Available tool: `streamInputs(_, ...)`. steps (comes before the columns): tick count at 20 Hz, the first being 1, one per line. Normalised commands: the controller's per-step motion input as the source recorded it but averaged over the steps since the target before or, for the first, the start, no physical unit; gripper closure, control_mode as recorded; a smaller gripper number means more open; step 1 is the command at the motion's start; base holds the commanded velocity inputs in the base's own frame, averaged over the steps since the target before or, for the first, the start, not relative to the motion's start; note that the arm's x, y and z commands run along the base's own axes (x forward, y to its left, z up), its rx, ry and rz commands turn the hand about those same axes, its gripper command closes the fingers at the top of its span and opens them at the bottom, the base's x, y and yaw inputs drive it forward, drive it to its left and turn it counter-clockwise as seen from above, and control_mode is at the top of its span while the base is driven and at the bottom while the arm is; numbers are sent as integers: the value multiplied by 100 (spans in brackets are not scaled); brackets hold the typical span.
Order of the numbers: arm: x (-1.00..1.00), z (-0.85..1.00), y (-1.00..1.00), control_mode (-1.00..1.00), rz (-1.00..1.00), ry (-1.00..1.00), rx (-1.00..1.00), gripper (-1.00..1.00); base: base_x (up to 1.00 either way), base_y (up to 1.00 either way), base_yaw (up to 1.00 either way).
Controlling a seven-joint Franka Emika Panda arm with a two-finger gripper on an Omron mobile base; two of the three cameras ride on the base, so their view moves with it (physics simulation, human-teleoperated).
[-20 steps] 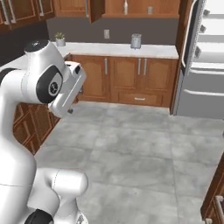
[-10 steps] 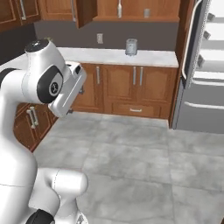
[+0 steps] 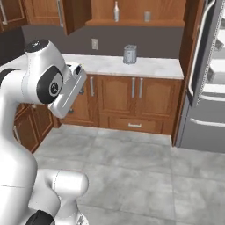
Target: There is a bowl on the dining counter. Grab a lemon wedge from the fridge and place it in the bowl. Then get the liquor bottle and glass cup from the cabinet and place them next to the bowl.
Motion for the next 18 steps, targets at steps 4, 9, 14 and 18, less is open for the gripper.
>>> streamInputs(4, 0, 0, 0, 100, 0, 0, 0, -100, 100, 0, 5)
streamInputs(9, 0, 0, 0, 100, 0, 0, 0, -100, 100, 2, 7)
streamInputs(14, 0, 0, 0, 100, 0, 0, 0, -100, 100, 3, 8)
streamInputs(18, 0, 0, 0, 100, 0, 0, 0, -100, 100, 0, 8)
